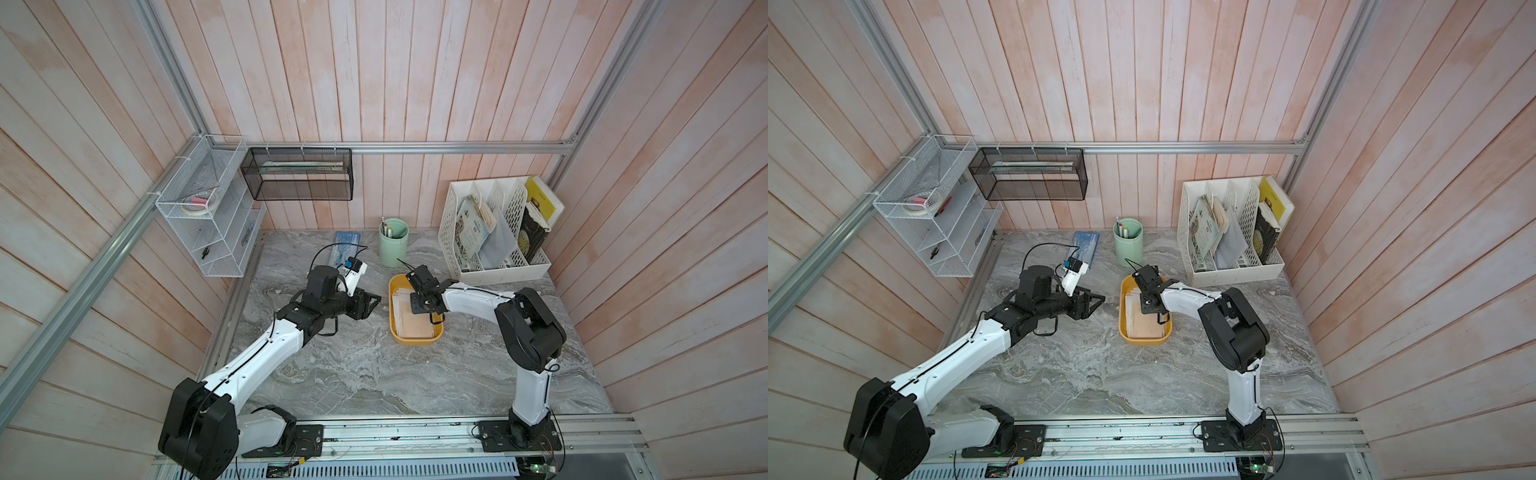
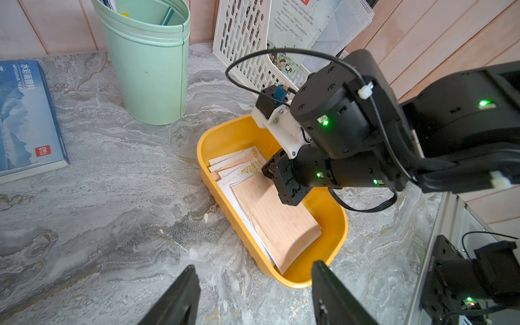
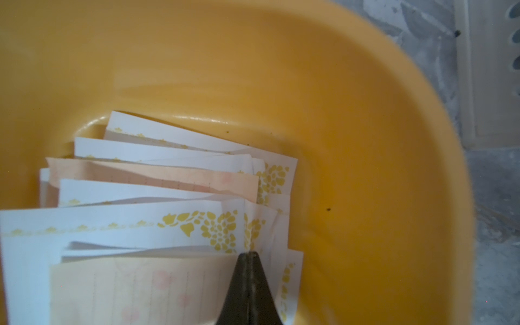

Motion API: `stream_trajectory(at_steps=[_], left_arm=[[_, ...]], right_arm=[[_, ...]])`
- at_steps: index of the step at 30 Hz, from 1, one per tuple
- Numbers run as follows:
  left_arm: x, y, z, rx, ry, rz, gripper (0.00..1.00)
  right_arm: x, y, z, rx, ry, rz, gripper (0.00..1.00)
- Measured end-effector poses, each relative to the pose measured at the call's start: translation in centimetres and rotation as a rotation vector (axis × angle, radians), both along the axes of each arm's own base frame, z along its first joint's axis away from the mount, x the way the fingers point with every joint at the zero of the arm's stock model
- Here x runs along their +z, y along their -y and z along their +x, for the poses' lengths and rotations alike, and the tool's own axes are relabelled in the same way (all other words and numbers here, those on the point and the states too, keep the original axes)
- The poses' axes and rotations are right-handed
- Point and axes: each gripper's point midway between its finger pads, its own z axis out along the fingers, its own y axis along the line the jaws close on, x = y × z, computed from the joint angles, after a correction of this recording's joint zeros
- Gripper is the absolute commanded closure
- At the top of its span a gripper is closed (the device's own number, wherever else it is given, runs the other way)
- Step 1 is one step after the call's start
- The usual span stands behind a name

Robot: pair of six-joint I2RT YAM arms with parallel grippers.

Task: Take out the stationery paper from the storage box
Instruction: Pick up the stationery paper from the storage box.

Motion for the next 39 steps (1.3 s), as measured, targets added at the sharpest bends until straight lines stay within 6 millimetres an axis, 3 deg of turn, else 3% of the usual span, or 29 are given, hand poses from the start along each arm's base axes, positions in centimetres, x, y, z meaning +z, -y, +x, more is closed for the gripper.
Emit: stream_trajectory(at_steps=[7, 12, 17, 23, 32, 39], left_arm=[[0.1, -0.3, 0.3, 0.019, -0.004, -0.011, 0.34], [0.4, -1.3, 1.3, 0.063, -0.006, -0.053, 0.34], [-0.5, -2.8, 1.8, 0.102, -0.043, -0.108, 0.34], [0.2, -2.6, 1.8, 0.083, -0.047, -0.166, 0.34], [0.2, -2.4, 1.4, 0.03, -0.084, -0.287, 0.34], [0.4, -1.8, 1.3, -0.001, -0.099, -0.323, 0.34]], right_arm=[[1.5, 1.3, -0.6, -0.016, 0.004, -0.048, 0.96], [4.9, 1.6, -0.4, -0.027, 0.06, -0.031, 0.97], [8.4, 1.6, -0.2, -0.028, 0.127, 0.016, 0.97], [10.4, 1.5, -0.3, -0.028, 0.167, 0.049, 0.97], [10.9, 0.7, -0.7, 0.012, 0.184, 0.112, 0.95], [6.4, -1.4, -1.2, 0.073, 0.104, 0.188, 0.95]])
